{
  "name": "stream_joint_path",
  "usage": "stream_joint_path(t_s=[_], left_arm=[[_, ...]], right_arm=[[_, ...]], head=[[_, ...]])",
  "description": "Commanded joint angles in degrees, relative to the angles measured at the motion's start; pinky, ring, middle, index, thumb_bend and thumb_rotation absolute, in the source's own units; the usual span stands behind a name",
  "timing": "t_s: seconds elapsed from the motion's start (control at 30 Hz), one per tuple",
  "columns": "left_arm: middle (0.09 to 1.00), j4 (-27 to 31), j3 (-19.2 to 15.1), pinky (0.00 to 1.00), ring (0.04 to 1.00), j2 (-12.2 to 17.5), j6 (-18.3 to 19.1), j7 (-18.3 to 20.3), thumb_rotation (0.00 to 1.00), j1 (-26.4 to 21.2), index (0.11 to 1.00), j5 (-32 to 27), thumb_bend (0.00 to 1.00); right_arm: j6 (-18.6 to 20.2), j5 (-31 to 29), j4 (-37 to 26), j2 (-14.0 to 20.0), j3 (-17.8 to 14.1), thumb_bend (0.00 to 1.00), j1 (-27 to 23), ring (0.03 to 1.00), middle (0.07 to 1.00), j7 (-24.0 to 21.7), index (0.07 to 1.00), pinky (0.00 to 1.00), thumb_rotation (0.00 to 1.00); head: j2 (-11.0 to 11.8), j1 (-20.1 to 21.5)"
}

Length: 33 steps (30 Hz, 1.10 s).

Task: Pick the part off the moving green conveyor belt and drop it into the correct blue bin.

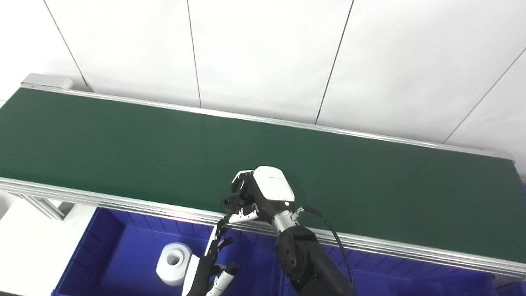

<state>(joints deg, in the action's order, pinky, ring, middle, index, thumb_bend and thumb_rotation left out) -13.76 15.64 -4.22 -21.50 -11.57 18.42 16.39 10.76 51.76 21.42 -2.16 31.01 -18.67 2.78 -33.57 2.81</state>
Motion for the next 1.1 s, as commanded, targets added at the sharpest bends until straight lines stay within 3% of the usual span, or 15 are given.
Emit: stream_joint_path(t_s=[0.0, 0.23, 0.37, 0.57, 0.83, 1.03, 1.07], left_arm=[[0.936, 0.8, 3.1, 0.0, 0.852, -7.0, -3.0, -0.7, 1.0, -0.7, 0.994, -0.2, 1.0], [0.929, 0.8, 2.8, 0.0, 0.847, -6.6, -2.9, -0.2, 1.0, -1.0, 0.998, -0.7, 1.0], [0.928, 0.1, 2.6, 0.0, 0.839, -6.3, -3.8, -0.7, 1.0, -1.3, 0.995, -0.4, 1.0], [0.934, -0.3, 2.4, 0.0, 0.869, -6.3, -4.5, -0.9, 1.0, -1.5, 1.0, -0.3, 1.0], [0.929, -0.2, 2.3, 0.0, 0.861, -6.2, -4.4, -0.9, 1.0, -1.5, 1.0, -0.4, 1.0], [0.945, -0.4, 2.3, 0.0, 0.873, -5.9, -5.0, -0.7, 1.0, -1.6, 1.0, -0.6, 1.0], [0.948, -0.3, 2.3, 0.0, 0.878, -5.8, -4.9, -0.6, 1.0, -1.6, 1.0, -0.7, 1.0]], right_arm=[[6.2, 1.5, 1.0, 2.3, 0.4, 0.52, 0.7, 0.339, 0.413, -5.2, 0.51, 0.25, 0.0], [13.0, 1.6, -1.3, 4.7, 1.4, 0.53, -1.0, 0.332, 0.415, -13.8, 0.5, 0.22, 0.0], [14.1, 0.7, -2.9, 5.0, 1.2, 0.53, -1.2, 0.358, 0.435, -15.4, 0.495, 0.25, 0.0], [12.6, -1.4, -6.9, 5.0, 0.7, 0.53, -0.1, 0.421, 0.483, -14.2, 0.486, 0.33, 0.0], [12.2, -3.3, -17.1, 5.9, 0.5, 0.53, -0.1, 0.373, 0.442, -17.9, 0.505, 0.29, 0.0], [15.0, -3.2, -30.0, 7.1, 0.1, 0.52, 0.6, 0.292, 0.397, -24.9, 0.507, 0.22, 0.0], [15.3, -2.9, -31.3, 7.2, 0.0, 0.53, 0.8, 0.265, 0.441, -25.7, 0.492, 0.19, 0.0]], head=[[0.0, 0.1], [0.0, 0.9], [0.0, 1.2], [-0.1, 1.4], [-0.1, 1.9], [-0.3, 2.6], [-0.3, 2.8]])
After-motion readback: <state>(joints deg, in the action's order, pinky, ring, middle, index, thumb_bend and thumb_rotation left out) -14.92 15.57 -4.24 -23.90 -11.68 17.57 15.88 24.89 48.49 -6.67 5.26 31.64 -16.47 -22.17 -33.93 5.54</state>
